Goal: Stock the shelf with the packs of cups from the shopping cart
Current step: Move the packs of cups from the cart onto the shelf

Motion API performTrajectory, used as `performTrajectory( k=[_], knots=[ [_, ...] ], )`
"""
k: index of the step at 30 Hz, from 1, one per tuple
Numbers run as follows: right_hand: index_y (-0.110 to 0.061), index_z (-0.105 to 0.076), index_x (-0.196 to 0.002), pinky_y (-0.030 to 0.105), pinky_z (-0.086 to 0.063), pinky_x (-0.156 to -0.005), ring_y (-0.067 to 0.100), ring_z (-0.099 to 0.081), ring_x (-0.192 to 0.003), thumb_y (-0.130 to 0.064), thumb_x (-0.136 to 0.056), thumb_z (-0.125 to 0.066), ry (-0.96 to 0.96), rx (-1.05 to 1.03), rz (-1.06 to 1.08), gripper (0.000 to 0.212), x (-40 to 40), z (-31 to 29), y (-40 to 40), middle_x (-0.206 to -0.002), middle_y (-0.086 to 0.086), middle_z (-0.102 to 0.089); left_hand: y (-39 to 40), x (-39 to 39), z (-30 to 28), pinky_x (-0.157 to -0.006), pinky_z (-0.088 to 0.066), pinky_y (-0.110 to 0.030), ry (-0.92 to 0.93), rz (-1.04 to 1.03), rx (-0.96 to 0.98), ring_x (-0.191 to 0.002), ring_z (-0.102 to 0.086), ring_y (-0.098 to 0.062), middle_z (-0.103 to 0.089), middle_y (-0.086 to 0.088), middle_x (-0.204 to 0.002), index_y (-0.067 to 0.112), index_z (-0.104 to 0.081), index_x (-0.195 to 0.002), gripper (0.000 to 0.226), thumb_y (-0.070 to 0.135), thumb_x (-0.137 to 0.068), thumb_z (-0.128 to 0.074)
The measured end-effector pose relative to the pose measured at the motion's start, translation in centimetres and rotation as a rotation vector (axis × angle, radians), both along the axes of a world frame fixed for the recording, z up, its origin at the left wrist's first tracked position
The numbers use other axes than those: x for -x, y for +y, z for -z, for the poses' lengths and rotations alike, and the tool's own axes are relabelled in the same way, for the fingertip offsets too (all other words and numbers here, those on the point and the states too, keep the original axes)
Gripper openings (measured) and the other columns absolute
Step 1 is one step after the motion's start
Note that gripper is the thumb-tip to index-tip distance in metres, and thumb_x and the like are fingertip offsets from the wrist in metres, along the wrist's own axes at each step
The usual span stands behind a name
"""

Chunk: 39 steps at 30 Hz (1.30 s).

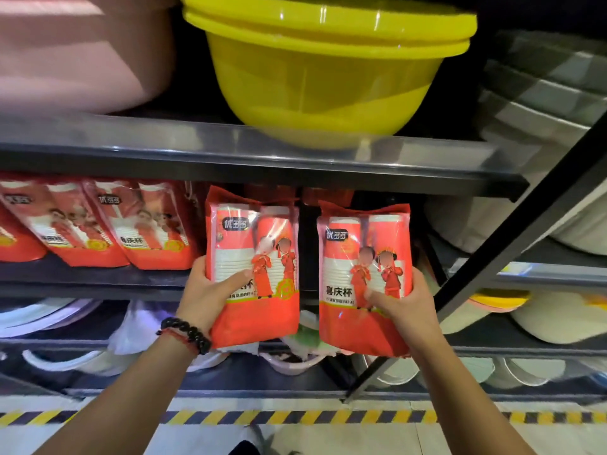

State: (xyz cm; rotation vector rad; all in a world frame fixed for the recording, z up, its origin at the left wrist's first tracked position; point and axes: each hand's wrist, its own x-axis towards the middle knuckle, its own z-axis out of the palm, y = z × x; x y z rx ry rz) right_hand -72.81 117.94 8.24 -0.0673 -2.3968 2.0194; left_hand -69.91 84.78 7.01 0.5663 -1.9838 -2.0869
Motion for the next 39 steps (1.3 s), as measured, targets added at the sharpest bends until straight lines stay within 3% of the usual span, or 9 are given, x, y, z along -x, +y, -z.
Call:
performTrajectory(
  k=[4,12,16,21,23,28,32,36,39],
  knots=[
    [-0.027,-0.058,-0.120,0.040,-0.060,-0.079,0.018,-0.075,-0.095,-0.035,-0.056,-0.091,0.016,0.046,-0.012,0.072,2.7,0.8,-0.1,-0.109,0.000,-0.075,-0.3,2.4,0.2,-0.065,-0.055,-0.016,0.051,0.021,0.032,-0.086,-0.072,-0.002,-0.071,0.002,-0.109,0.016,-0.054,-0.122,0.058,0.012,-0.073,-0.084],
    [-0.035,-0.063,-0.111,0.029,-0.059,-0.072,0.018,-0.075,-0.093,-0.035,-0.051,-0.092,0.064,0.139,0.005,0.067,8.2,2.7,-1.0,-0.106,-0.002,-0.076,-1.5,8.1,2.0,-0.076,-0.056,-0.027,0.125,0.039,0.020,-0.087,-0.070,-0.005,-0.071,-0.004,-0.106,0.021,-0.054,-0.105,0.067,0.029,-0.050,-0.091],
    [-0.021,-0.063,-0.111,0.040,-0.062,-0.077,0.019,-0.076,-0.089,-0.031,-0.046,-0.093,0.086,0.182,0.058,0.072,11.1,4.6,-1.8,-0.102,0.004,-0.077,-2.3,11.0,3.8,-0.091,-0.057,-0.047,0.111,0.088,-0.005,-0.101,-0.071,-0.032,-0.074,-0.018,-0.106,0.003,-0.067,-0.112,0.075,0.038,-0.049,-0.090],
    [-0.030,-0.070,-0.106,0.033,-0.064,-0.072,0.018,-0.077,-0.088,-0.032,-0.049,-0.091,0.154,0.225,0.062,0.061,14.5,6.0,-3.0,-0.100,0.000,-0.079,-2.6,14.6,4.7,-0.073,-0.058,-0.025,0.192,-0.020,-0.006,-0.086,-0.071,-0.016,-0.071,-0.017,-0.111,0.015,-0.063,-0.114,0.072,0.025,-0.048,-0.090],
    [-0.031,-0.069,-0.108,0.024,-0.061,-0.070,0.014,-0.076,-0.091,-0.023,-0.051,-0.091,0.195,0.234,0.047,0.062,15.9,6.4,-3.4,-0.101,-0.004,-0.079,-2.8,16.4,4.2,-0.074,-0.057,-0.026,0.225,-0.019,0.058,-0.088,-0.068,-0.015,-0.067,-0.019,-0.118,0.020,-0.057,-0.111,0.067,0.018,-0.053,-0.091],
    [-0.027,-0.061,-0.125,0.025,-0.060,-0.075,0.016,-0.074,-0.102,-0.032,-0.054,-0.094,0.211,0.234,-0.032,0.078,19.8,6.5,-3.9,-0.112,-0.004,-0.077,-3.3,19.1,3.8,-0.093,-0.055,-0.046,0.269,0.095,0.092,-0.108,-0.068,-0.029,-0.070,-0.014,-0.119,0.005,-0.051,-0.134,0.111,0.048,-0.042,-0.095],
    [-0.018,-0.056,-0.136,0.028,-0.059,-0.080,0.024,-0.070,-0.112,-0.024,-0.066,-0.091,0.234,0.263,-0.110,0.078,22.7,6.4,-4.1,-0.122,0.004,-0.073,-3.7,20.8,3.7,-0.094,-0.054,-0.052,0.251,0.080,0.094,-0.107,-0.070,-0.025,-0.072,-0.005,-0.116,0.021,-0.052,-0.133,0.090,0.047,-0.057,-0.091],
    [-0.018,-0.053,-0.139,0.027,-0.058,-0.085,0.024,-0.067,-0.119,-0.008,-0.078,-0.082,0.273,0.265,-0.178,0.068,24.7,6.5,-4.6,-0.129,0.006,-0.069,-3.3,22.6,3.9,-0.094,-0.055,-0.043,0.231,0.067,0.120,-0.103,-0.070,-0.020,-0.073,0.007,-0.104,0.032,-0.060,-0.110,0.039,0.028,-0.078,-0.082],
    [-0.019,-0.052,-0.139,0.030,-0.057,-0.089,0.024,-0.065,-0.121,-0.008,-0.079,-0.080,0.298,0.271,-0.202,0.067,25.7,6.6,-4.8,-0.131,0.005,-0.068,-3.1,23.8,4.1,-0.097,-0.049,-0.037,0.249,0.017,0.174,-0.112,-0.062,-0.021,-0.063,0.001,-0.121,0.028,-0.045,-0.124,0.053,0.018,-0.084,-0.078]
  ],
)
